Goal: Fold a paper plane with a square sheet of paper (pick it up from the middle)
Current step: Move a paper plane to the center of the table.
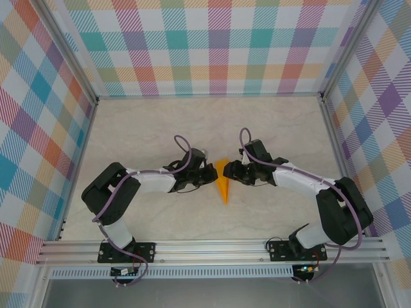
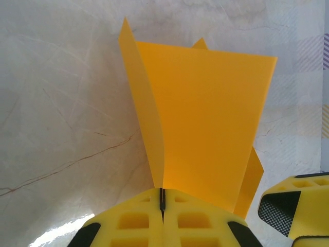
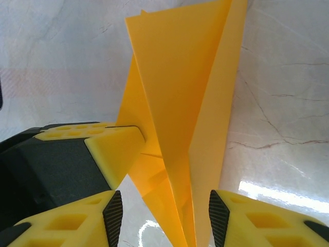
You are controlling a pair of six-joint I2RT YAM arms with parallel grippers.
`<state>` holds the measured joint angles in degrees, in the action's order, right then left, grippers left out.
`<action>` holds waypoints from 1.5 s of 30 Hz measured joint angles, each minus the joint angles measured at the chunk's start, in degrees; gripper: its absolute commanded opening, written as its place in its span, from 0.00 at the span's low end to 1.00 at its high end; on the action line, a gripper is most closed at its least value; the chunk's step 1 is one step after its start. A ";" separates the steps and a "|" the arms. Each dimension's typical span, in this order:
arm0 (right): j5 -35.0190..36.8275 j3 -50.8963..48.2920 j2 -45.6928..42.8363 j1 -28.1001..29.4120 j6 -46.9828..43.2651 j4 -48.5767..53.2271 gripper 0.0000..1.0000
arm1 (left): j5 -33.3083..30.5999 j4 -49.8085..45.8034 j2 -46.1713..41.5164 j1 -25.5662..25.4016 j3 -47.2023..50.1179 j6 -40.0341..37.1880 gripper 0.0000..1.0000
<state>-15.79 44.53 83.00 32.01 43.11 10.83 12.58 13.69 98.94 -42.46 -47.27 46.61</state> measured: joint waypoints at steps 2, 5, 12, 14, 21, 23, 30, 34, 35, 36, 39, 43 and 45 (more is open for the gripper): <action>-0.39 0.04 0.04 0.00 0.00 -0.68 0.48 | 0.00 0.02 0.00 0.02 0.00 0.13 0.00; -0.87 0.04 0.02 0.09 -0.02 -2.03 0.49 | 0.00 0.02 0.02 0.02 0.00 0.13 0.00; -1.42 1.22 0.37 0.37 -0.07 -2.23 0.49 | 0.00 0.00 0.02 0.02 0.00 0.13 0.00; -1.42 2.08 1.57 0.42 -0.07 -2.21 0.50 | 0.00 0.00 0.02 0.02 0.00 0.13 0.00; -0.96 4.42 5.33 0.48 -0.22 0.52 0.51 | -0.11 -0.02 0.02 0.07 0.00 0.13 0.00; -0.37 4.68 5.42 0.48 -0.24 1.46 0.52 | -0.20 -0.02 0.02 0.20 0.00 0.13 0.00; 0.98 4.70 5.49 0.48 -0.24 4.02 0.52 | -0.48 -0.04 0.04 0.26 0.00 0.35 0.00; 1.25 4.70 6.25 0.57 -0.24 4.17 0.52 | -0.83 -0.02 0.46 0.28 0.11 0.57 0.00; 1.40 4.70 6.49 0.66 -0.22 4.31 0.52 | -0.96 -0.02 0.59 0.28 0.26 0.59 0.00; 1.44 4.70 6.73 0.70 -0.24 4.48 0.52 | -1.09 -0.02 0.72 0.31 0.44 0.74 0.00; 1.73 4.70 7.56 0.74 -0.22 4.98 0.52 | -1.25 -0.04 0.92 0.48 1.16 1.05 0.03; 2.21 4.70 8.61 0.79 -0.22 5.57 0.52 | -1.70 -0.04 0.92 0.72 1.81 1.64 0.10; 2.43 4.72 9.05 0.87 -0.24 5.77 0.53 | -2.10 -0.22 0.92 0.76 1.92 1.62 0.14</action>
<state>-13.37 49.25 92.05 32.88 42.87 16.60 10.48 13.47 99.85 -41.69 -45.34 48.23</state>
